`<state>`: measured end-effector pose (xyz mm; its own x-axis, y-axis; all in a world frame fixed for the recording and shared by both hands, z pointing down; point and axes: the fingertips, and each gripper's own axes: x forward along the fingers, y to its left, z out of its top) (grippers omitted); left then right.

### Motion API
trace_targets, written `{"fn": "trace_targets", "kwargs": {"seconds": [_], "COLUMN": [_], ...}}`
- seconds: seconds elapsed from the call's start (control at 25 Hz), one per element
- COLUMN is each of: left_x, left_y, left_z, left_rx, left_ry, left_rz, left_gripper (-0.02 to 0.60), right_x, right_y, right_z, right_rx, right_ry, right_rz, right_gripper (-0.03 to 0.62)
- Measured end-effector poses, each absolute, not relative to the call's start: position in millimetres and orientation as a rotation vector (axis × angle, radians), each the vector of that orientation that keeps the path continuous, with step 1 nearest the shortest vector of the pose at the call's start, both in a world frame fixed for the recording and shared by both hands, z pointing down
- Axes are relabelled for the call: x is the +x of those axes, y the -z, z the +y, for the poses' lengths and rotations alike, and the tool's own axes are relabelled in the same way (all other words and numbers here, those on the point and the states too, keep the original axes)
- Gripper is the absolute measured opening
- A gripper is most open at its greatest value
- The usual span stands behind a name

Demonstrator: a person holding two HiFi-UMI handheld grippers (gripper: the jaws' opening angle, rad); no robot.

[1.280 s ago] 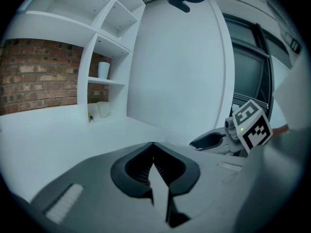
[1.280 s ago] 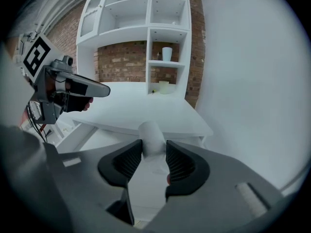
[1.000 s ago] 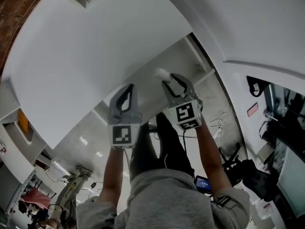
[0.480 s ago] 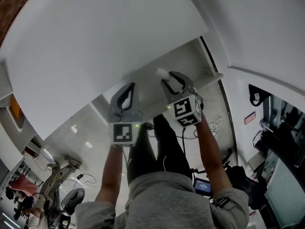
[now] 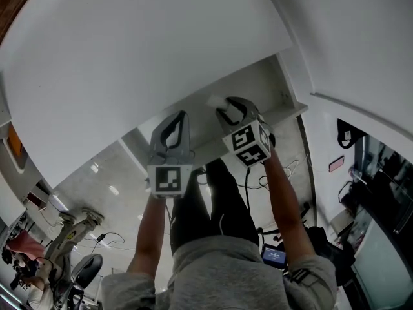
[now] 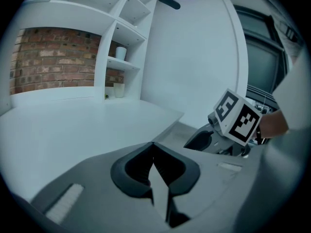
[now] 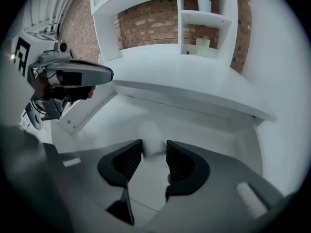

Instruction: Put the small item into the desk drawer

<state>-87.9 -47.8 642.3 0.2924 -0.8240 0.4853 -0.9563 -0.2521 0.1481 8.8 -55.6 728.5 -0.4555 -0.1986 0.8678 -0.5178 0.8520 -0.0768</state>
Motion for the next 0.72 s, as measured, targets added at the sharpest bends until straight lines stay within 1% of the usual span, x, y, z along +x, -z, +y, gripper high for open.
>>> {"fn": "trace_targets", "kwargs": {"seconds": [0.36,0.72], "left_x": [-90.1,-96.7], "left_y": [-650.2,-651.3], "left_z": [-45.5,-49.4], "left_rx": [2.152,2.124], "left_ry": [-0.460,-0.451], "left_rz": [-1.588,-1.597], "left_gripper": [0.012,0.012], "right_x": [10.8,3.4], "right_y": [-740.7,-741.8], "right_z": [-51.8,-64.0], "right_rx": [0.470,0.441], "right_ry": [-0.506,-0.468], "right_rz": [-1.968,-1.947], "right_gripper": [0.163,0.164]}}
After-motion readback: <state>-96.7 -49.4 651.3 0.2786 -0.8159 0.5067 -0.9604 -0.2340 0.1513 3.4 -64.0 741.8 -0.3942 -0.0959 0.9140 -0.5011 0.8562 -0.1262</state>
